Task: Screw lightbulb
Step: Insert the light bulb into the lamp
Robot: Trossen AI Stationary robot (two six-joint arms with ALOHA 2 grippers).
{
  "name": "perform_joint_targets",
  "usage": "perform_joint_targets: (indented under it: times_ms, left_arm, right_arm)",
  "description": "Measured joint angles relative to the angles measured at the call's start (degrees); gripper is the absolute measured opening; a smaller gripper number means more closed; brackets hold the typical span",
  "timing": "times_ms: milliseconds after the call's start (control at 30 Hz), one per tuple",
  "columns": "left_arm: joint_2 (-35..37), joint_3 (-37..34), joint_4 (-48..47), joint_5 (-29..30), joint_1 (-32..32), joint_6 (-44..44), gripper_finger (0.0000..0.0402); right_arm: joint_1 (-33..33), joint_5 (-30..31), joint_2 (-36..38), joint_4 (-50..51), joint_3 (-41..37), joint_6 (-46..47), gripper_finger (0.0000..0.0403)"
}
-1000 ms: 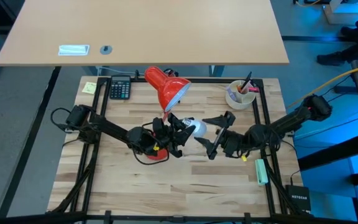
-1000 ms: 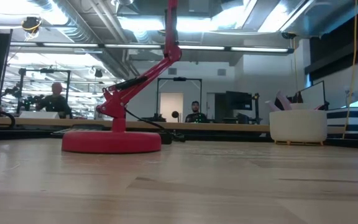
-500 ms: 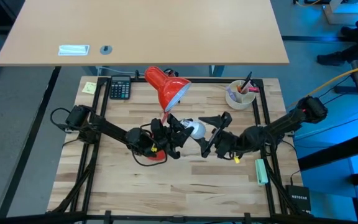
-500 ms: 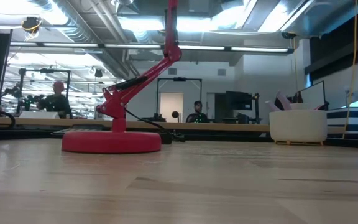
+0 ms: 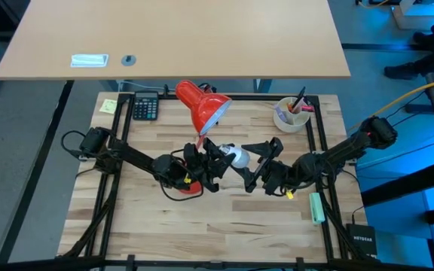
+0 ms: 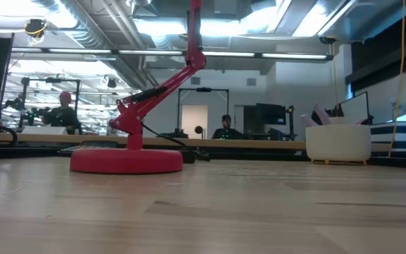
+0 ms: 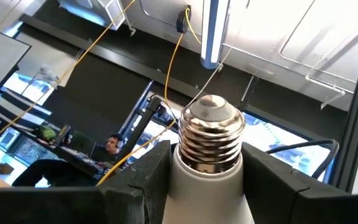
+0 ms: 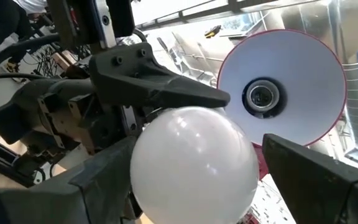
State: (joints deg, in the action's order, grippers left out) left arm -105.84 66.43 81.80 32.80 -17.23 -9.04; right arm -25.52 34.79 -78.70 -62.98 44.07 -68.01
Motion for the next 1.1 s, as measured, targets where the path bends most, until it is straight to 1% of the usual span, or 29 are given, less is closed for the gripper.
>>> perform_joint_targets:
  times_ms: [100, 167, 400, 467, 633, 767, 1000, 1100]
  left_arm:
    - [0.0, 0.0, 0.1, 0.0, 0.0, 0.2, 0.0163]
    - [0.0, 0.0, 0.1, 0.0, 0.0, 0.1, 0.0163]
    - [0.0, 0.0, 0.2, 0.0, 0.0, 0.0, 0.0163]
    - [0.0, 0.0, 0.1, 0.0, 0.0, 0.0, 0.0163]
    - [0.1, 0.0, 0.0, 0.1, 0.0, -0.2, 0.0163]
    - [0.1, 0.0, -0.4, 0.5, 0.0, 0.8, 0.0170]
    - [0.4, -0.1, -2.1, 0.6, -0.4, 2.5, 0.0214]
    - [1.5, -0.1, -2.3, 0.8, -1.3, 5.9, 0.0232]
  right_arm:
    - [0.0, 0.6, 0.0, -0.2, 0.0, 0.0, 0.0346]
    - [0.0, 0.7, 0.0, -0.1, 0.0, 0.1, 0.0337]
    - [0.0, 0.8, 0.0, 0.1, 0.0, 0.3, 0.0274]
    - [0.0, 0.8, 0.0, 0.1, 0.0, 0.3, 0.0264]
    - [-0.1, 1.2, 0.0, 0.1, 0.0, 1.2, 0.0267]
    - [-1.5, 3.6, 0.0, 0.2, 0.0, 2.1, 0.0268]
    - [-5.5, 11.8, 0.2, -0.2, 1.4, 2.4, 0.0264]
    - [-7.2, 14.4, 0.2, 0.0, 2.3, 2.3, 0.0265]
